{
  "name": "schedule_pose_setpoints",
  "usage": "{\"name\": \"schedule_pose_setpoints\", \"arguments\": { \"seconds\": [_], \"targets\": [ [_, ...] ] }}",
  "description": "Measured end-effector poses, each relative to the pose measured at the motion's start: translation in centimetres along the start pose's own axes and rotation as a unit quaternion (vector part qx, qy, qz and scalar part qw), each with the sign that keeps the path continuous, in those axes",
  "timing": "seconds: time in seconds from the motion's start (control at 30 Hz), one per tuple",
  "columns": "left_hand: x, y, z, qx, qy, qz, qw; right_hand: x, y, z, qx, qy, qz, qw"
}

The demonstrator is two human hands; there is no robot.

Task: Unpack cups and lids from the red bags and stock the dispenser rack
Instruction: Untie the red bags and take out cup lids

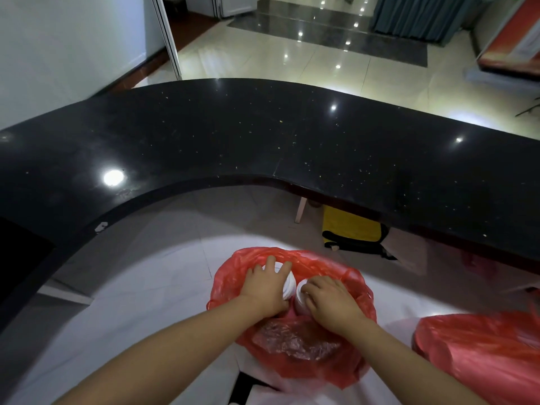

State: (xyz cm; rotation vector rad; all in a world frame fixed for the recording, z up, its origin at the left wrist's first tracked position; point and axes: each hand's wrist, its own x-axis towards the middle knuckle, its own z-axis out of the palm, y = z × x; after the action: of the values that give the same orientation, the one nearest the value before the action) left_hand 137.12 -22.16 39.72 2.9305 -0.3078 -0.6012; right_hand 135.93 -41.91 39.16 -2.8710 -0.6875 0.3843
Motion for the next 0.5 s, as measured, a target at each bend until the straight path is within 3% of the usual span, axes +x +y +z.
{"name": "schedule_pose_setpoints", "arguments": {
  "seconds": [0.07,0.17,0.33,0.4,0.5],
  "targets": [
    [-0.9,-0.3,-1.2,-0.021,0.023,0.023,0.999,0.3,-0.3,-1.1,0.026,0.008,0.016,0.999],
    [-2.3,-0.6,-2.3,-0.092,0.040,0.041,0.994,0.2,-1.6,-3.5,0.205,0.042,0.039,0.977],
    [-3.5,-1.1,-3.1,-0.178,0.056,0.049,0.981,-0.4,-4.5,-6.3,0.436,-0.026,0.122,0.891],
    [-3.8,-0.8,-3.0,-0.184,0.062,0.051,0.980,-0.6,-5.4,-6.6,0.503,-0.071,0.164,0.846],
    [-4.7,-0.1,-2.5,-0.197,0.072,0.057,0.976,-1.4,-6.6,-6.1,0.606,-0.065,0.215,0.763]
  ]
}}
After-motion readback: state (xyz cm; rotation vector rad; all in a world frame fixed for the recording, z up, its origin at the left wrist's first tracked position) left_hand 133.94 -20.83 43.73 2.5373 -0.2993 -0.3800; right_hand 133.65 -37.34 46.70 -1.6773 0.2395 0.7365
